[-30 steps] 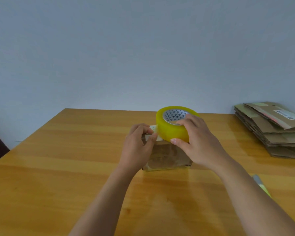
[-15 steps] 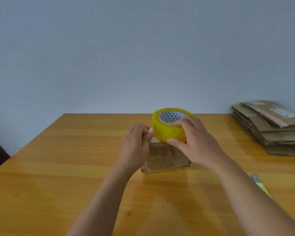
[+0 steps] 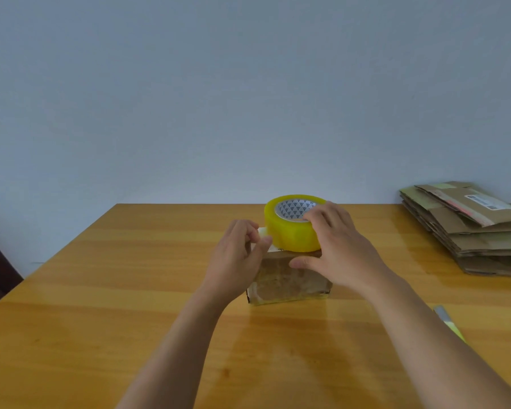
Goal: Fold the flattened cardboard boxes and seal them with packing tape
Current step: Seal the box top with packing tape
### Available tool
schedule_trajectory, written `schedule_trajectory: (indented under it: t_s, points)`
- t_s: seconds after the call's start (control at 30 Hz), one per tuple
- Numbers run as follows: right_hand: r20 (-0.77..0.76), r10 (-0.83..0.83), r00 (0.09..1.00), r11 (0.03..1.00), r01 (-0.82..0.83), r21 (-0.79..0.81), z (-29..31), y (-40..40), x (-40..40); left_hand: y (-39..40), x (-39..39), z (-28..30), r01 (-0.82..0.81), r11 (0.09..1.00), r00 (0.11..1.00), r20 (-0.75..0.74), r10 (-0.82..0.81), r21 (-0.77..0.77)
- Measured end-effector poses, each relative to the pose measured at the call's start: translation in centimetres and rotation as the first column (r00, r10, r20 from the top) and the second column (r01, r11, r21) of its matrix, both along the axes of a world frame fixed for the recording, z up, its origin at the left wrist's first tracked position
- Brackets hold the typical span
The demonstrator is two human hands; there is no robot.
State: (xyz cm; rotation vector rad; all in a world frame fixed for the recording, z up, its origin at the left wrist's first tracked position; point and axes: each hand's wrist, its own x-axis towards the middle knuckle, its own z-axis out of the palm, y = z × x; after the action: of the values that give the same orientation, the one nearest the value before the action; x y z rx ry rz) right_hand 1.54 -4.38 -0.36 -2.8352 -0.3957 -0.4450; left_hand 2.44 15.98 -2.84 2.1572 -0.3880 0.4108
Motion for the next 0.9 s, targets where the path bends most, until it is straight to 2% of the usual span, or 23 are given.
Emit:
schedule_trajectory:
  t_s: [0.17,0.27,0.47,0.67,0.9]
  points:
    - [-0.045,0.026,0.999,1.0,-0.027,-0.007,0.8,-0.7,0.0,-0.5,0.1,0.3,-0.07,0.997,0.998,-0.005,0.07,0.025]
    - [-0.041,0.038,0.998,0.998,-0.039,-0.04,1.7,-0.9,-0.1,-0.6,0.2,0.5,-0.103,0.994,0.994,-0.044,0.101,-0.034]
    - [0.091,0.106,0.99,0.994,-0.106,-0.008,3.9,-0.3,0.1,-0.6,0.2,0.8,-0.114,0.963,0.987,-0.136,0.082,-0.243]
    - [0.232,0.175,0.957,0.969,-0.21,0.134,5.1,1.3,1.1,-0.7,0.7,1.2,-0.124,0.929,0.983,-0.168,0.068,-0.349]
    - [0.298,0.177,0.938,0.955,-0.237,0.176,4.8,0.8,2.9,-0.5,1.3,1.2,-0.114,0.889,0.977,-0.214,0.019,-0.442]
